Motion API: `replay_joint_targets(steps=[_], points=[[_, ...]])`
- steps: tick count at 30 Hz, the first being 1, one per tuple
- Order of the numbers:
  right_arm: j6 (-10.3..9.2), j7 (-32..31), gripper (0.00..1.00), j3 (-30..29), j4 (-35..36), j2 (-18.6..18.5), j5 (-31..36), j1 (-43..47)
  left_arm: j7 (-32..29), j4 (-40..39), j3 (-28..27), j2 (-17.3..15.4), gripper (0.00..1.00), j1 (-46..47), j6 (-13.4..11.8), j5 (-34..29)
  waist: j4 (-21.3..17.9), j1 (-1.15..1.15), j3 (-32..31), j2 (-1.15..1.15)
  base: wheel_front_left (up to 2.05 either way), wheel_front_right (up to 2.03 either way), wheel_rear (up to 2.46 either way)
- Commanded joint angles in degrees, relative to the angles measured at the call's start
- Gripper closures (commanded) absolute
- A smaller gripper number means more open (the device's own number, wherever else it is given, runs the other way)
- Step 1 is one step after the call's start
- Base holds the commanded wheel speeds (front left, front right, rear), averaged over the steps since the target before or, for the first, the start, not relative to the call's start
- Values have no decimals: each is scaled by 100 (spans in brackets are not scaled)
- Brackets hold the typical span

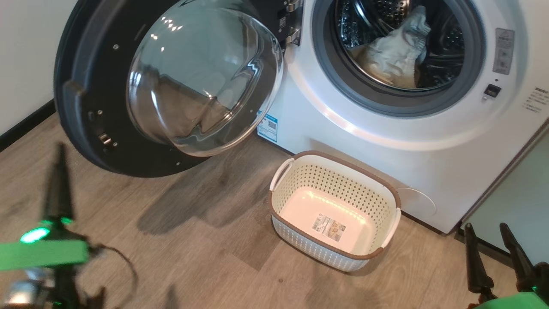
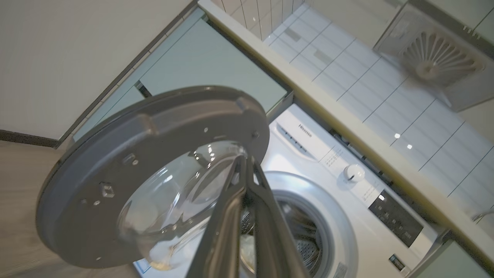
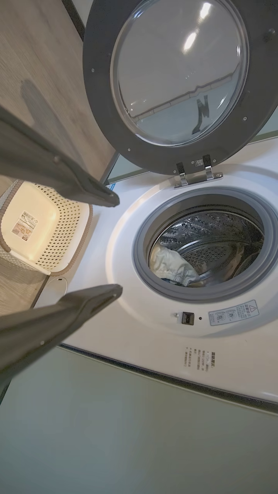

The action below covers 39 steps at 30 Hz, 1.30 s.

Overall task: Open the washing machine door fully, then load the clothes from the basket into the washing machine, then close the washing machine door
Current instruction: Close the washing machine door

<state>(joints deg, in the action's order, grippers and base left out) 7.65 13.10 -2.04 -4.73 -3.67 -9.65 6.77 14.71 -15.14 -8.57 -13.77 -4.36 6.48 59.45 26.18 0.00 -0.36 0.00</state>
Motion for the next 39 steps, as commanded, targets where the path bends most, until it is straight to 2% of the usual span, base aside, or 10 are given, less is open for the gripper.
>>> replay_joint_targets(steps=[1, 3, 5, 10, 15, 19, 21, 29, 34, 39], points=[[-16, 3, 0, 86, 223, -146, -7, -92, 27, -422, -477, -242, 100, 438, 64, 332, 35, 0, 2, 0, 0, 0, 0], [-16, -6, 0, 88, 240, -147, -2, -85, 10, -654, -753, -397, 100, 555, 79, 742, 61, 0, 4, 0, 0, 0, 0], [-16, -11, 0, 89, 248, -150, -1, -84, -17, -735, -900, -525, 100, 608, 83, 865, 70, 0, 8, 0, 0, 0, 0], [-16, -26, 0, 88, 288, -157, 8, -74, -241, -737, -1541, -1196, 100, 1018, 74, 1281, 99, 0, 29, 0, 0, 0, 0], [-16, -41, 0, 134, 307, -192, -4, -90, -586, -182, -2013, -1803, 100, 1670, -70, 1958, 70, 0, 75, 0, 0, 0, 0], [-16, -64, 0, 172, 326, -243, -18, -121, -1067, 597, -2097, -2338, 100, 2214, -157, 2520, 11, 0, 152, 0, 0, 0, 0], [-16, -83, 0, 181, 347, -272, -18, -152, -1150, 1015, -2095, -2613, 100, 2460, -176, 2508, -17, 0, 218, 0, 0, 0, 0], [-16, -163, 0, 236, 463, -390, 20, -252, -1705, 2778, -1695, -3006, 100, 3473, -143, 3014, -189, 0, 472, 0, 0, 0, 0], [-16, -232, 0, 259, 583, -487, 45, -338, -2262, 3803, -1502, -3137, 100, 3841, -257, 3359, -330, 0, 677, 0, 0, 0, 0], [-16, -311, 0, 230, 711, -565, 59, -415, -2618, 4585, -1372, -3294, 100, 4010, -157, 3422, -458, 0, 884, 0, 0, 0, 0]])
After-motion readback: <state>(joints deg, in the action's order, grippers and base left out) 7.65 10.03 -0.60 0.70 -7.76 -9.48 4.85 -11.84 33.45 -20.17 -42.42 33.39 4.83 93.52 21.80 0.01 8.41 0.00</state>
